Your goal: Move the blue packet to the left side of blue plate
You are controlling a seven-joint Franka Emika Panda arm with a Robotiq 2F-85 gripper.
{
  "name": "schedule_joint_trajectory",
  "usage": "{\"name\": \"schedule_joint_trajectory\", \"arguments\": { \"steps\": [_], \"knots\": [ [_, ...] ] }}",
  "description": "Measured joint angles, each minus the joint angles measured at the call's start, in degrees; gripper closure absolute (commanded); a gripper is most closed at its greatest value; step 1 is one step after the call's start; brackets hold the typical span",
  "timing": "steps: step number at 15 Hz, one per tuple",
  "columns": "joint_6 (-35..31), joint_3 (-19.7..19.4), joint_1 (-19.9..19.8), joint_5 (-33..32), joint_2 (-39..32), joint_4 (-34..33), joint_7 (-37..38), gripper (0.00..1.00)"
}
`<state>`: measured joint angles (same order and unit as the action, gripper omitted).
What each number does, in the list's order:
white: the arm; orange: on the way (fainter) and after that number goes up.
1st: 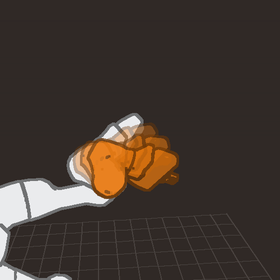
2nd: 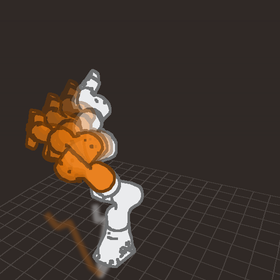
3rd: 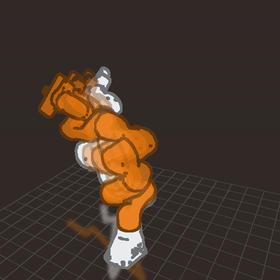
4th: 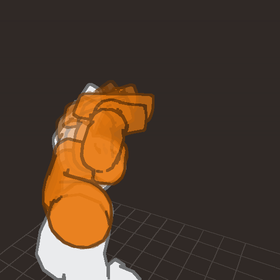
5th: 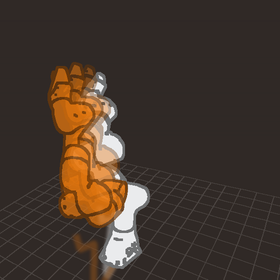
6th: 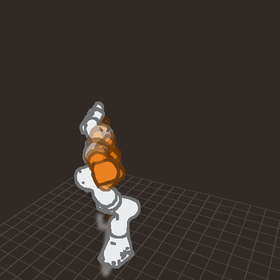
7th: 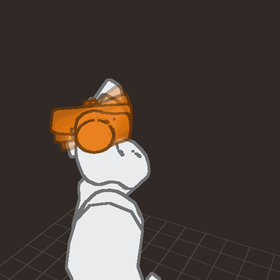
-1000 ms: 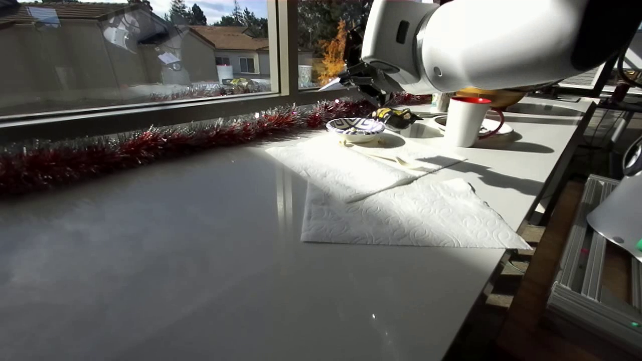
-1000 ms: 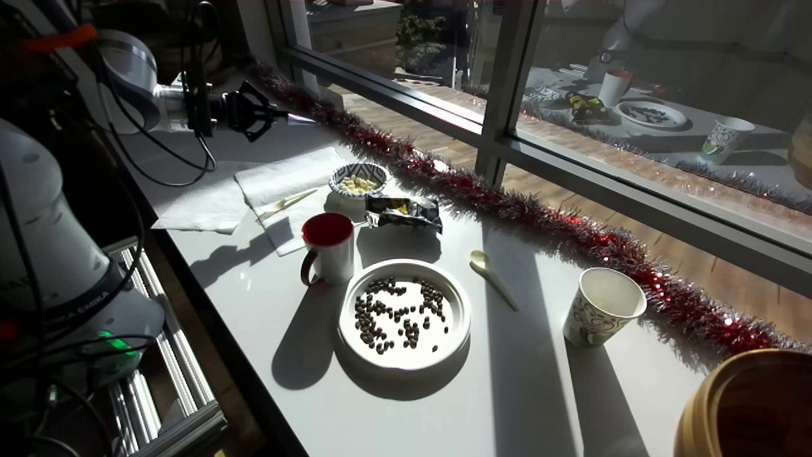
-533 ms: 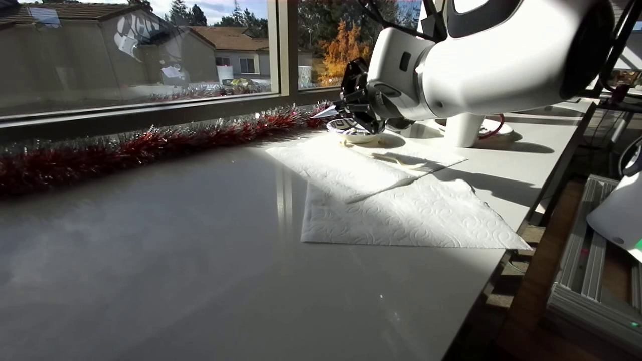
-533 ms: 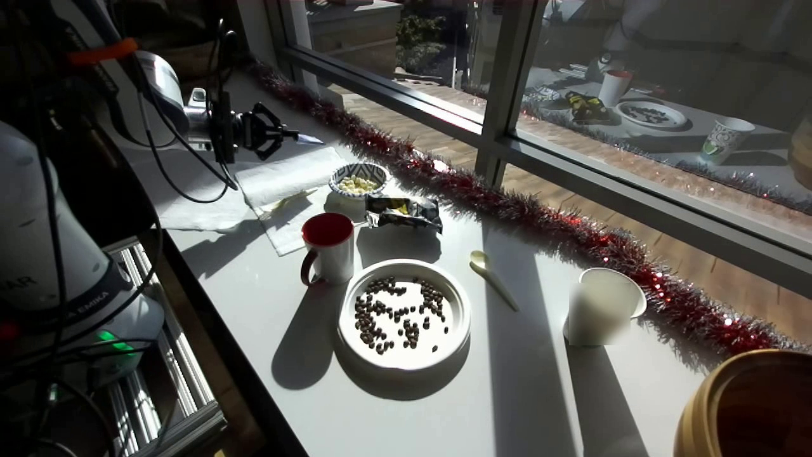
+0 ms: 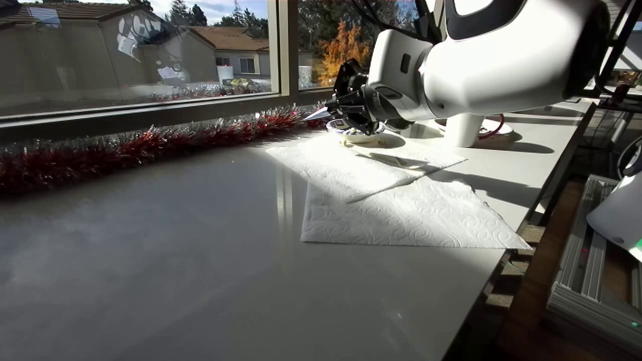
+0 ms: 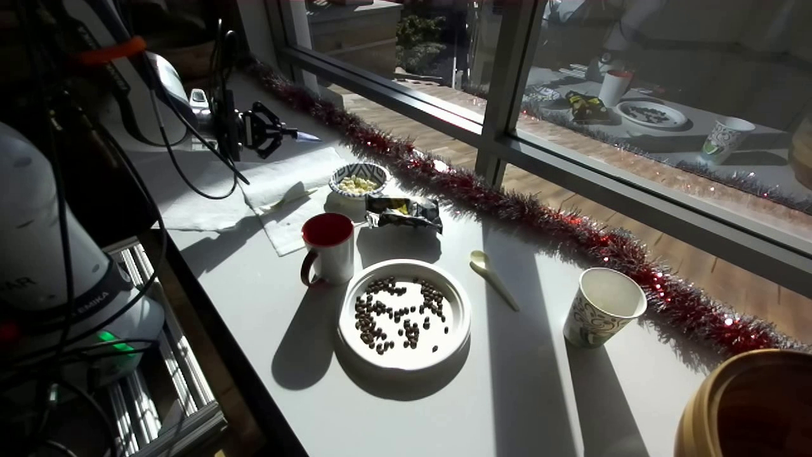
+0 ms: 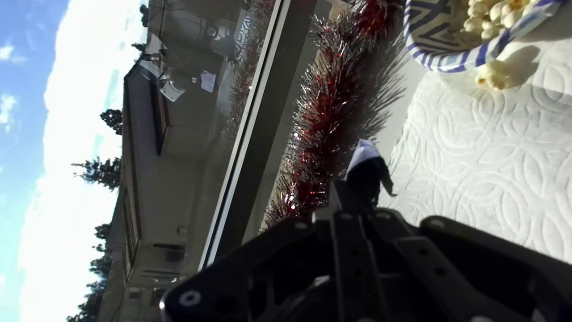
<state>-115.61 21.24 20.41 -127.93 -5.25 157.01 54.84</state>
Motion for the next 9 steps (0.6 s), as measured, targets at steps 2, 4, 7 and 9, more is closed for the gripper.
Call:
{"name": "schedule_joint_trajectory", "arguments": {
  "steps": [2,4,7,9],
  "knots": [
    [-0.6,-0.6,-1.0,-3.7,-0.3,-0.3,1.0,1.0],
    [-1.1,-1.3,-2.1,-7.6,-0.9,-0.8,2.4,1.0],
    [-1.4,-2.3,-3.8,-12.8,-2.9,-2.2,4.6,1.0],
    [-1.4,-2.6,-4.6,-15.5,-4.8,-3.4,6.0,1.0]
  ]
}}
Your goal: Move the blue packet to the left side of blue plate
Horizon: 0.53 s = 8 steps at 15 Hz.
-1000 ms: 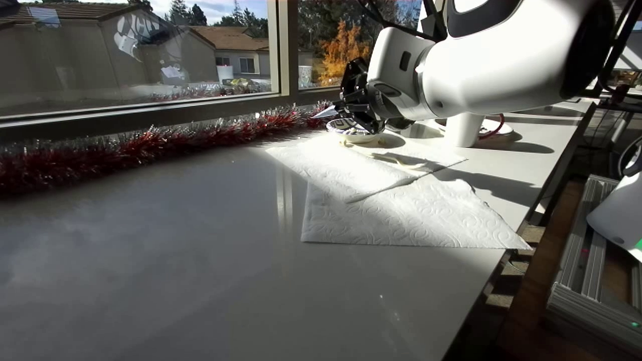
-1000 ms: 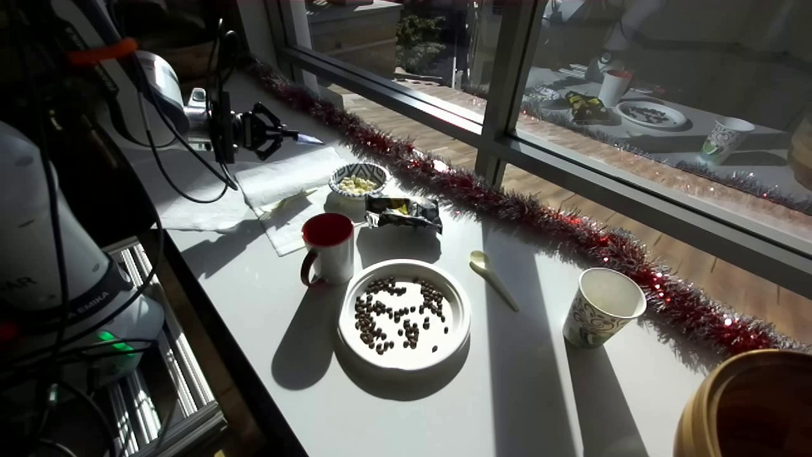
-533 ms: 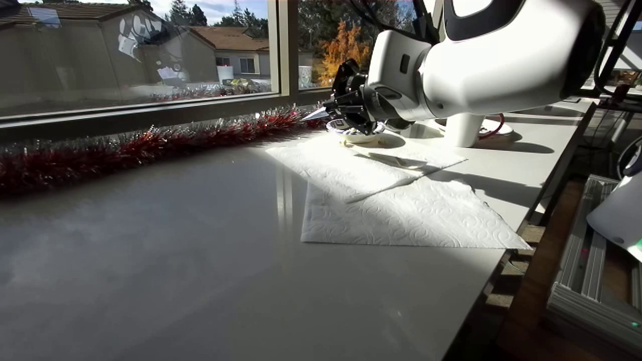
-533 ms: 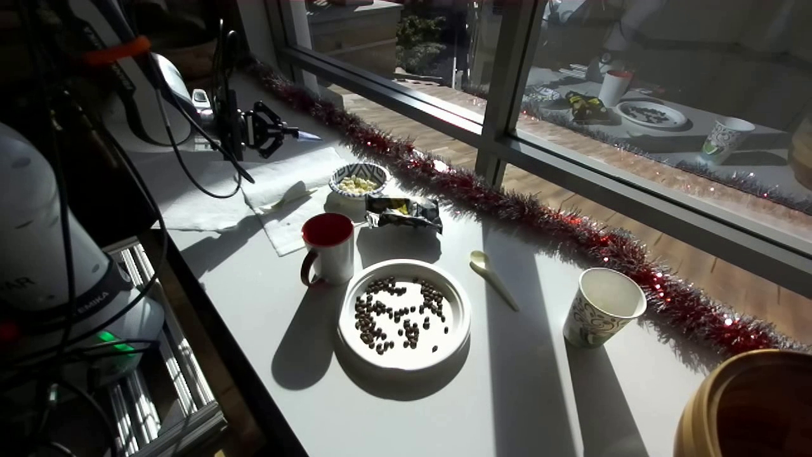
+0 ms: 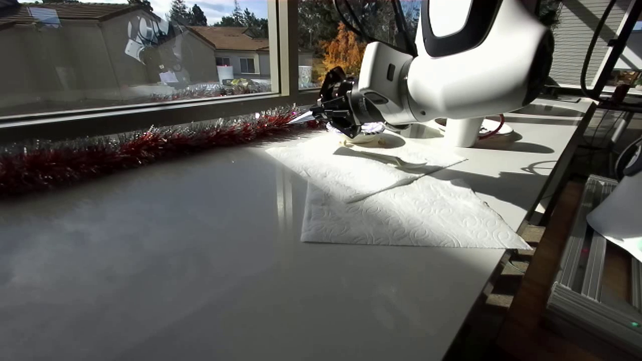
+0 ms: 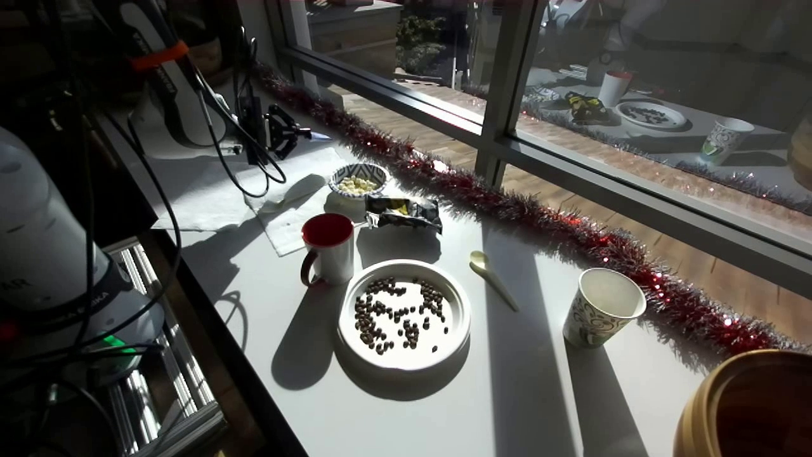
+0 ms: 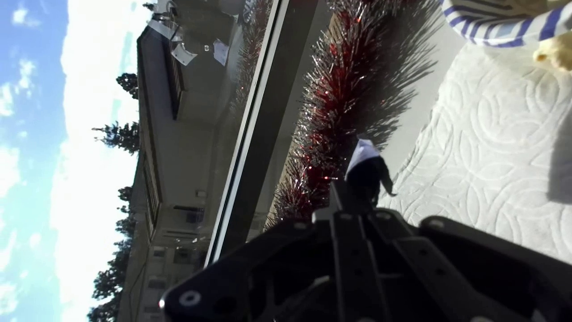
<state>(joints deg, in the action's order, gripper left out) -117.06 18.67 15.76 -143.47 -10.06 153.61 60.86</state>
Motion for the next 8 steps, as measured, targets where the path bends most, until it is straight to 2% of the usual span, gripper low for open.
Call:
{"name": "schedule_joint_trajectory", "arguments": {
  "steps": [8],
  "knots": [
    [-0.2,2.4,-0.1,-0.3,-5.6,-3.8,0.7,1.0]
  ]
}}
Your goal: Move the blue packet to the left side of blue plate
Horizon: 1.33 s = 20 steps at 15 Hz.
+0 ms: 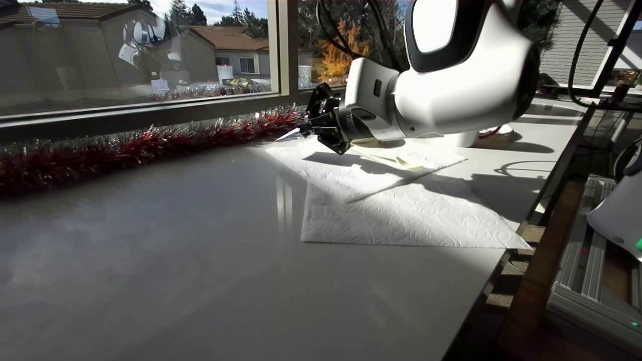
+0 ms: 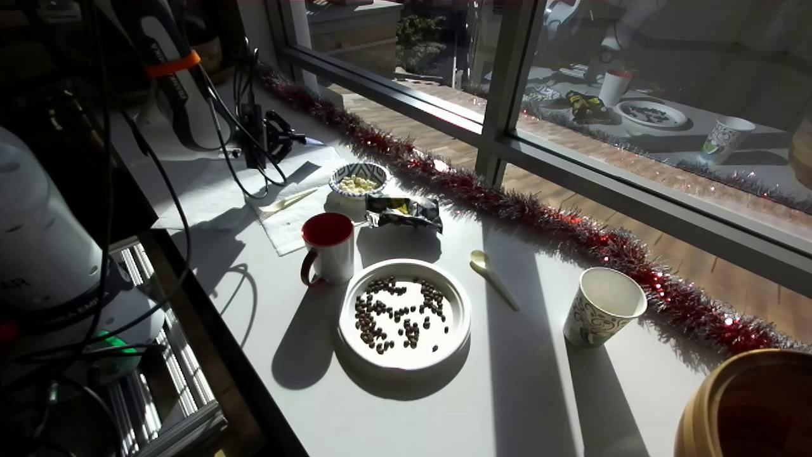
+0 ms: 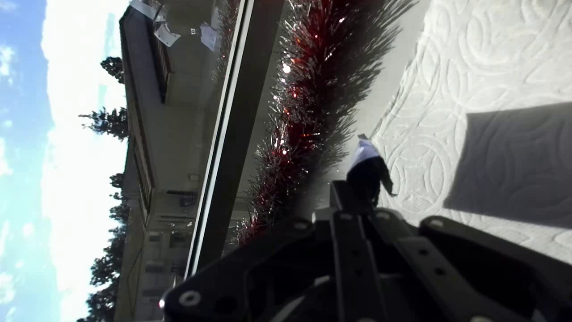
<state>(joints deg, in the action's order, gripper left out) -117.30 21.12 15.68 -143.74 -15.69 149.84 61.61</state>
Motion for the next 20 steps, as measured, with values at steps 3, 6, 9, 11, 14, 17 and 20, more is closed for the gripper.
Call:
{"name": "schedule_joint_trajectory", "arguments": {
  "steps": [3,6,9,11,14,17,20],
  "knots": [
    [0.5,0.2,0.0,0.0,-0.9,-0.2,0.0,1.0],
    [3.4,-0.3,0.5,0.0,-1.6,-0.2,0.0,1.0],
    [5.8,-2.8,3.0,0.0,-2.4,-0.3,0.0,1.0],
    [7.0,-5.0,4.9,0.0,-3.3,-0.6,0.1,1.0],
    [8.4,-8.7,7.6,0.0,-5.0,-1.5,0.6,1.0],
    [8.7,-12.4,10.5,0.0,-6.8,-2.6,1.7,0.74],
    [8.7,-15.6,13.3,0.0,-8.3,-3.6,3.3,0.6]
  ]
}}
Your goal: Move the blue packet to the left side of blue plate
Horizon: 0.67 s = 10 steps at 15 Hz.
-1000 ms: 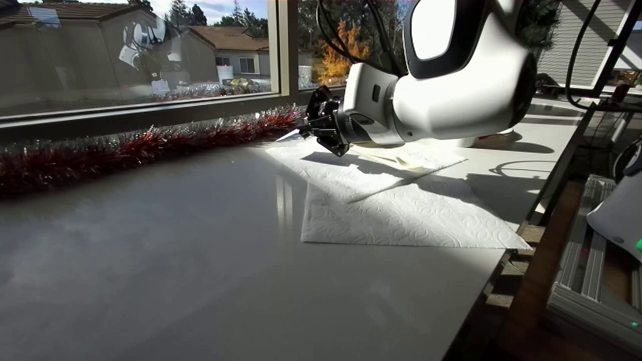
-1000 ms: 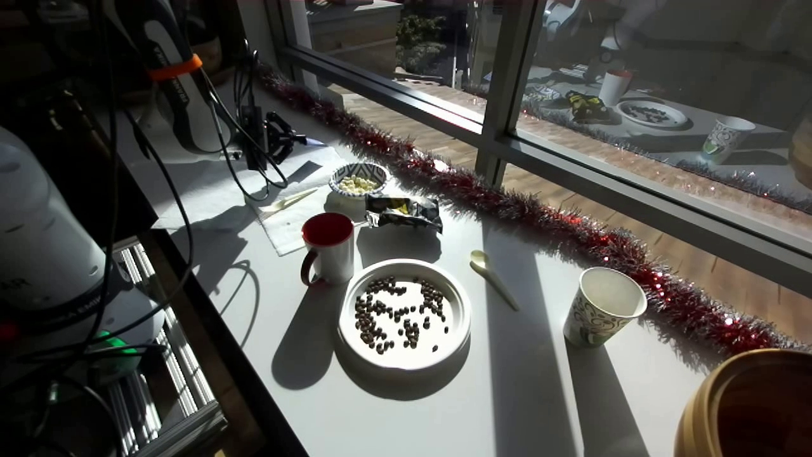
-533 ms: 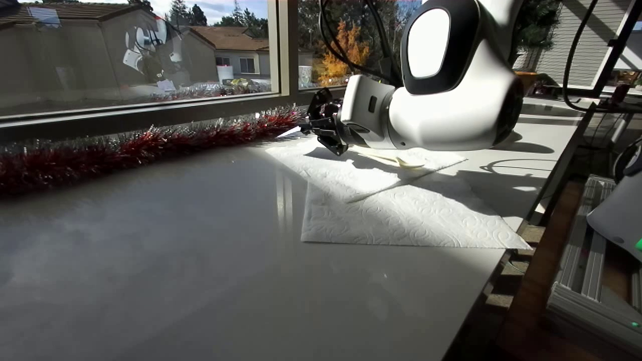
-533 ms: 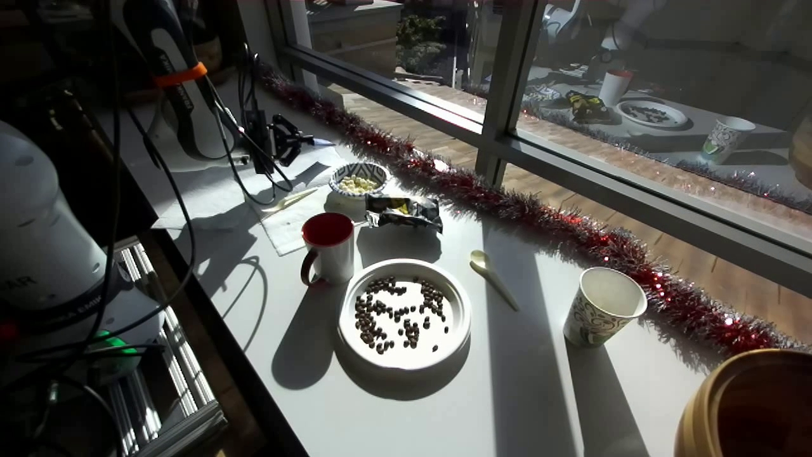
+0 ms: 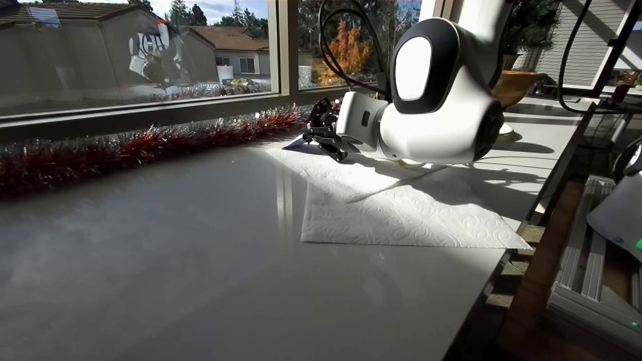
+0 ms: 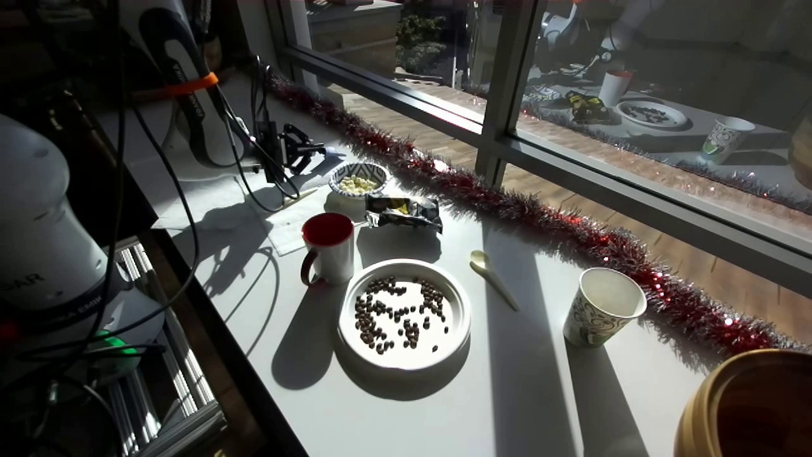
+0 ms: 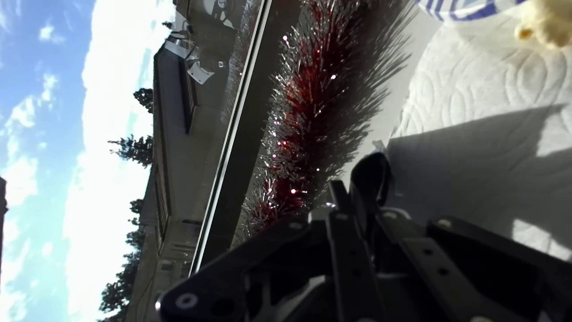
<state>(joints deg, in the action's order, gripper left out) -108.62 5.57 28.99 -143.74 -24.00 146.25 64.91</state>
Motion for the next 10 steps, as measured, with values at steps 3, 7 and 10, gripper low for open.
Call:
{"name": "schedule_joint_trajectory", "arguments": {
  "steps": [3,7,10],
  "knots": [
    [-0.6,0.1,-0.7,0.4,-0.2,-0.3,-0.5,0.4],
    [-9.5,8.2,-9.8,8.0,3.8,0.3,-6.2,0.12],
    [-22.1,12.4,-13.4,17.2,10.8,2.1,-8.8,0.0]
  ]
}}
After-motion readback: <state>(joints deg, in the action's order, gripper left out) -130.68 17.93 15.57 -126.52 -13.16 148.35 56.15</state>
